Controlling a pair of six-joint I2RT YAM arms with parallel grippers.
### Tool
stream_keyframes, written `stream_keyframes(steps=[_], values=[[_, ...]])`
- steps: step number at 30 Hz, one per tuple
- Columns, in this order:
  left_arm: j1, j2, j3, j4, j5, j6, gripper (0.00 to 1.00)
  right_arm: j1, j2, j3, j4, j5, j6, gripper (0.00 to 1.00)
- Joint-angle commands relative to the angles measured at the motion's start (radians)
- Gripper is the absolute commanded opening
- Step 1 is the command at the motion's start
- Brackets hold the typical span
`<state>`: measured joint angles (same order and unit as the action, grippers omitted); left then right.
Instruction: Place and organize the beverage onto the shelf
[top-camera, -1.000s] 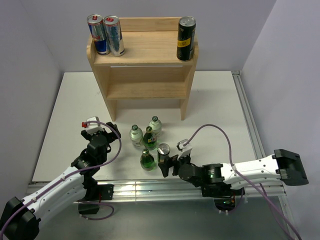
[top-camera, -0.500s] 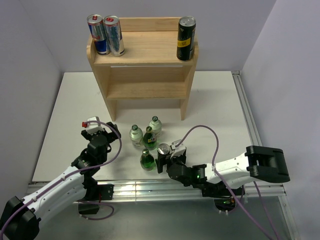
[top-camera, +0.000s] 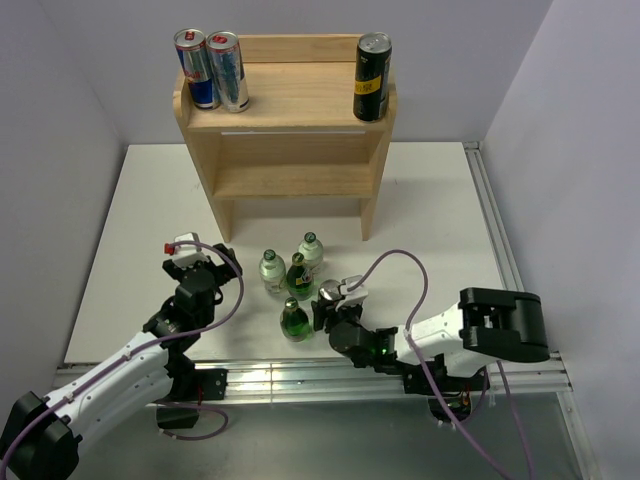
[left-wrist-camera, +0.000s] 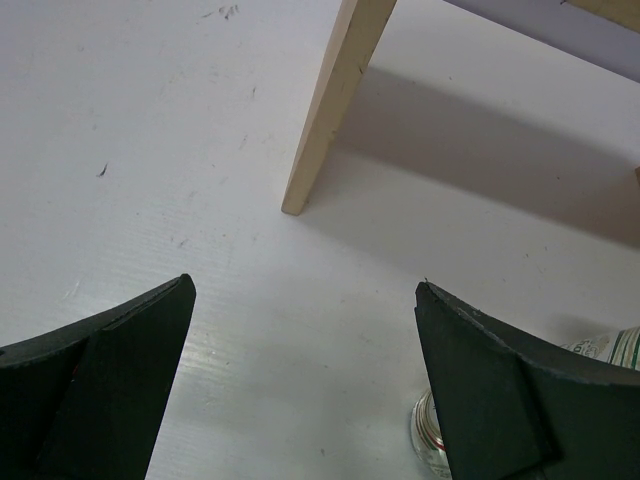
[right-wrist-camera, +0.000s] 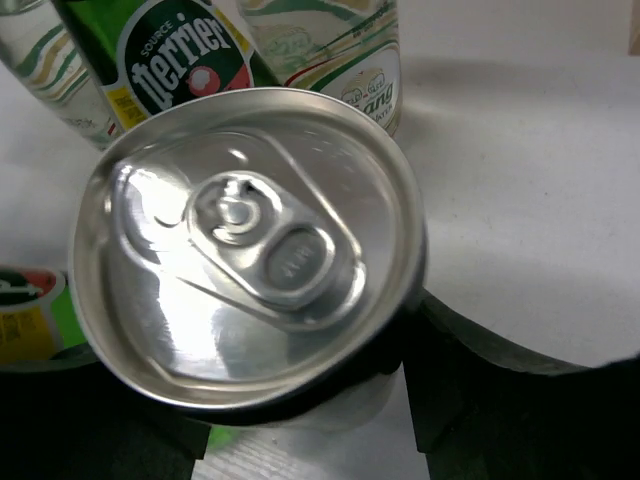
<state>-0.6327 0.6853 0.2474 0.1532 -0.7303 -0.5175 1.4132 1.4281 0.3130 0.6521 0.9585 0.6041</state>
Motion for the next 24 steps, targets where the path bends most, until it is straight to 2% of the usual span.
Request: stream_keyframes(steps=[1,2,3,6,8,9,11,12,14,17,21,24], values=[[-0.002,0.005,0.041,0.026,0.003,-0.001,0.99,-0.016,0.054,0.023,0.081,0.063,0.002,0.51],[-0.002,0.006,0.043,0.026,0.003,0.001,0.99,-0.016,0.069,0.026,0.080,0.068,0.005,0.42],[-0.002,0.010,0.044,0.026,0.005,0.001,0.99,-0.016,0.072,0.031,0.077,0.078,0.013,0.00],[-0.002,0.017,0.049,0.026,0.005,0.001,0.99,-0.016,0.029,0.052,-0.024,0.094,0.063,0.00],[-0.002,0.020,0.049,0.026,0.005,0.002,0.99,-0.008,-0.056,0.080,-0.208,0.129,0.132,0.00],[-0.004,0.019,0.047,0.028,0.006,0.002,0.99,0.009,-0.093,0.119,-0.364,0.170,0.155,0.00],[-0.001,0.017,0.049,0.026,0.005,0.002,0.99,0.023,-0.207,0.200,-0.530,0.207,0.223,0.00],[-0.002,0.016,0.049,0.026,0.005,0.001,0.99,0.029,-0.245,0.228,-0.642,0.218,0.218,0.00],[-0.002,0.016,0.049,0.022,-0.001,-0.001,0.99,0.027,-0.345,0.319,-0.719,0.230,0.165,0.00],[-0.002,0.013,0.046,0.023,-0.004,-0.004,0.99,0.023,-0.412,0.453,-0.707,0.226,-0.034,0.00],[-0.002,0.002,0.041,0.025,-0.008,-0.007,0.99,-0.005,-0.376,0.665,-0.623,0.203,-0.330,0.00],[-0.002,0.000,0.039,0.025,-0.009,-0.010,0.99,-0.085,-0.328,0.842,-0.601,0.116,-0.426,0.00]])
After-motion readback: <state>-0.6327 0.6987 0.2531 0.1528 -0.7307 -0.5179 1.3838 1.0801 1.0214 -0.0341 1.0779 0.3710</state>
